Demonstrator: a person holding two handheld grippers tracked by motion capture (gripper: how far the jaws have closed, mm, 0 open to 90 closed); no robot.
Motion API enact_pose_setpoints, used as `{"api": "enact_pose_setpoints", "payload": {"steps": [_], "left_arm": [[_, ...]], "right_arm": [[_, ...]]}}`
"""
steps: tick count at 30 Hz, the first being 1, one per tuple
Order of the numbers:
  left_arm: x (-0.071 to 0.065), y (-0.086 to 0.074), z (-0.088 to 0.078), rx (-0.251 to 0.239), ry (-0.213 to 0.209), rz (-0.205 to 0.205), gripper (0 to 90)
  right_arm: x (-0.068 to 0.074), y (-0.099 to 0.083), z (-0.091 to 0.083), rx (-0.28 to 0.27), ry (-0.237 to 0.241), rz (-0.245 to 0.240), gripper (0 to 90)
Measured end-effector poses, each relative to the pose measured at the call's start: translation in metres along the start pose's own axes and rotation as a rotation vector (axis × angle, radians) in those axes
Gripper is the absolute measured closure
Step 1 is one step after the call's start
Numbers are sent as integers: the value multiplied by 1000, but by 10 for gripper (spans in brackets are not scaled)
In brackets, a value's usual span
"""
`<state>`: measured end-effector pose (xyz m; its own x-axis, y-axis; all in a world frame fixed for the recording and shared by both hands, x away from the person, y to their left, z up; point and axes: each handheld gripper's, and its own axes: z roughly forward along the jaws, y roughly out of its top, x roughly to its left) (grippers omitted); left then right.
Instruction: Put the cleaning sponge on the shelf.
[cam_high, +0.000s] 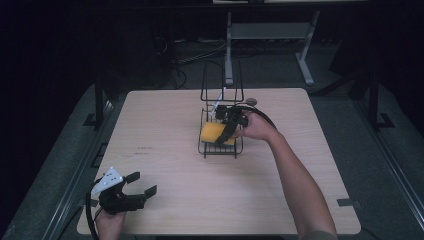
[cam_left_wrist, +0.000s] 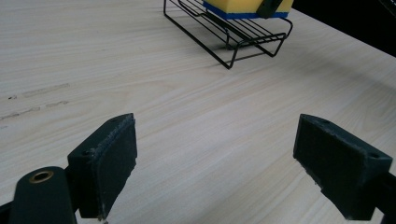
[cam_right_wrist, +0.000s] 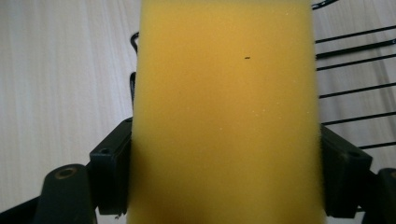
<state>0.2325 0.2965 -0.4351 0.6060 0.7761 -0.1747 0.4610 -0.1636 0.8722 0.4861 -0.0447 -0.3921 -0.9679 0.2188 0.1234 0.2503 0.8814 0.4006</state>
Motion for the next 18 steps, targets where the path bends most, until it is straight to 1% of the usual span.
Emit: {"api": "enact_pose_setpoints", "payload": {"steps": [1,2,4,5,7,11,13,16,18], "left_arm": [[0,0,0,4,-1,2,128],[-1,0,0,4,-3,2,128],[-1,0,0,2,-4,3,128],[-1,0,0,1,-3,4,128],[-1,0,0,0,-3,3,128],[0,0,-1,-2,-1,2,129],[0,0,-1,-2,0,3,128],[0,0,-1,-2,0,1,128],[0,0,-1,-2,0,1,128]], "right_arm": [[0,2,0,27,-16,-6,214],[-1,3,0,41,-28,-10,214],[-2,5,0,31,-18,-8,214],[-2,7,0,30,-23,-15,214],[-2,9,2,32,-17,-27,215],[-3,9,4,23,-18,-29,215],[-6,7,3,17,-20,-14,215],[-9,6,2,19,-17,-5,215],[-12,4,2,2,-11,3,215]]}}
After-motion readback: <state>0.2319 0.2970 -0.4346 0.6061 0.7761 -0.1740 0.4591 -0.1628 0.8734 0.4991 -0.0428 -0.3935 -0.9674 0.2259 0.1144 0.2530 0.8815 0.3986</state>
